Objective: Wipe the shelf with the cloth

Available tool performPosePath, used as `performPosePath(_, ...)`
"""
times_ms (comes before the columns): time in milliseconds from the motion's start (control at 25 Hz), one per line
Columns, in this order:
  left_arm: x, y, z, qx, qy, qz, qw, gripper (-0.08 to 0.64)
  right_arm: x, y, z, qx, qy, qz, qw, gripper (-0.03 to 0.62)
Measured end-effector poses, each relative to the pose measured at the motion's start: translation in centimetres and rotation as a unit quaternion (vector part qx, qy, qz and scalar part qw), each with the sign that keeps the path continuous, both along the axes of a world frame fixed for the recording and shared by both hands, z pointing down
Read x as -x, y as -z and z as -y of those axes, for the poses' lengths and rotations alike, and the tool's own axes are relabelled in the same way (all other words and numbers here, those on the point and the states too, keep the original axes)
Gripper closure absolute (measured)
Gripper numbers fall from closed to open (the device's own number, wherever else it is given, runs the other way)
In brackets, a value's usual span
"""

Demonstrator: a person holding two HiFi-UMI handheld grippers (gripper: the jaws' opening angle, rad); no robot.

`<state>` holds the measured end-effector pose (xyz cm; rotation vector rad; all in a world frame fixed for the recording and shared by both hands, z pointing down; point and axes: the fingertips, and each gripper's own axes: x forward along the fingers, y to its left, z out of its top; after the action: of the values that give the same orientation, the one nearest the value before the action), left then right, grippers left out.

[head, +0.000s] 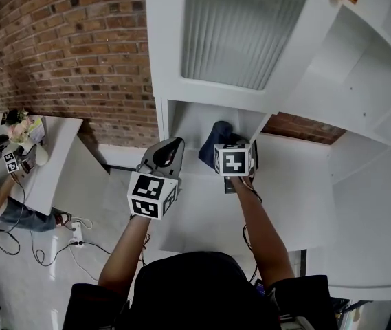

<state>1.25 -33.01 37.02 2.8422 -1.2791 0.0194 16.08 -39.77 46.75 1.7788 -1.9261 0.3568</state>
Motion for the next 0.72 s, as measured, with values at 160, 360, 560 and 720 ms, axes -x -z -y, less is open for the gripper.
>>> performPosePath(160,0.7,0.7,-2.5,-0.006,0.001,-0.001,1.0000,0.543,0.7,1.3,-2.4,-0.017,0.009,0.006,1.000,0.499)
performPosePath(360,2.2,1.2,-5.4,-0.008,0.007,-0.002,0.9999,0.543,2.5,3.5,-5.5,-0.042,0.019,0.017,0.999,0.500)
performPosePath(560,3.9,1.5,-8.0,-0.007,0.012,-0.008,0.9999,0.543,4.1,5.8,-8.9,-0.071,0.024,0.020,0.997,0.500)
performPosePath(720,4.3,1.8,-10.1,-0.012,0.008,-0.005,0.9999,0.543,4.9,6.3,-11.1,-0.079,0.023,0.018,0.996,0.500)
